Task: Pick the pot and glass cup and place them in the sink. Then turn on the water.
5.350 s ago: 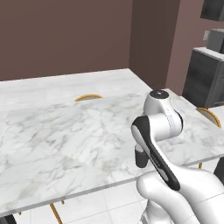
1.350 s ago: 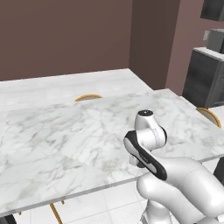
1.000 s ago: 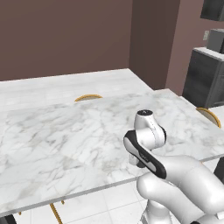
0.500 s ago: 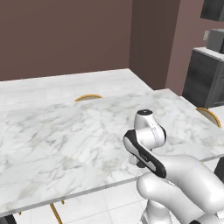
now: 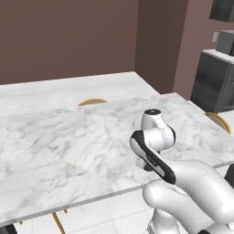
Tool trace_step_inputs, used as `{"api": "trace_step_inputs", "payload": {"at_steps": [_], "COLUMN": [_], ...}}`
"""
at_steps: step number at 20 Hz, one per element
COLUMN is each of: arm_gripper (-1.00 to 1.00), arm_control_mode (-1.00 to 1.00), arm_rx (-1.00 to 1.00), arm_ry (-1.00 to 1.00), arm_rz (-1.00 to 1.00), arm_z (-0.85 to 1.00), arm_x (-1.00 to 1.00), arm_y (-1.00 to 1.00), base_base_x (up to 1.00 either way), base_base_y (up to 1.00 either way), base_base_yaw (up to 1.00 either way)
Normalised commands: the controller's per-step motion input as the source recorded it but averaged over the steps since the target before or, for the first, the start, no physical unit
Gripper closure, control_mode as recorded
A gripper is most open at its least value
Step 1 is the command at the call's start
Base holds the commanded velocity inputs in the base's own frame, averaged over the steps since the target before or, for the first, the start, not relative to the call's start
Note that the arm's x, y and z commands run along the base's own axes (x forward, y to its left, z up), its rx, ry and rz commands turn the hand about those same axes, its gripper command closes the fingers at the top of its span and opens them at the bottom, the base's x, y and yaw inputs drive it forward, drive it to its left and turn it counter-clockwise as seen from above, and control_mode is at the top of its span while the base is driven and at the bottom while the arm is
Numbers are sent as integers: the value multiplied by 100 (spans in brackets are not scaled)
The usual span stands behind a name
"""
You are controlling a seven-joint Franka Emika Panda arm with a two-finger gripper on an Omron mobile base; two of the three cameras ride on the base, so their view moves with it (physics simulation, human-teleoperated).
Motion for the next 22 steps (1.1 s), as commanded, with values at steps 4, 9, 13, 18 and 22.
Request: {"api": "trace_step_inputs", "payload": {"at_steps": [4, 9, 13, 18, 22], "arm_gripper": [100, 100, 100, 100, 100], "arm_control_mode": [-100, -100, -100, -100, -100], "arm_rx": [0, 0, 0, 0, 0], "arm_ry": [-3, -16, -20, -15, -10], "arm_rz": [0, 0, 0, 0, 0], "arm_z": [67, 60, 61, 63, 60], "arm_x": [-2, -45, -44, -35, -26], "arm_y": [-15, -28, -32, -17, 0], "base_base_x": [0, 0, 0, 0, 0], "base_base_y": [0, 0, 0, 0, 0], "base_base_yaw": [0, 0, 0, 0, 0]}}
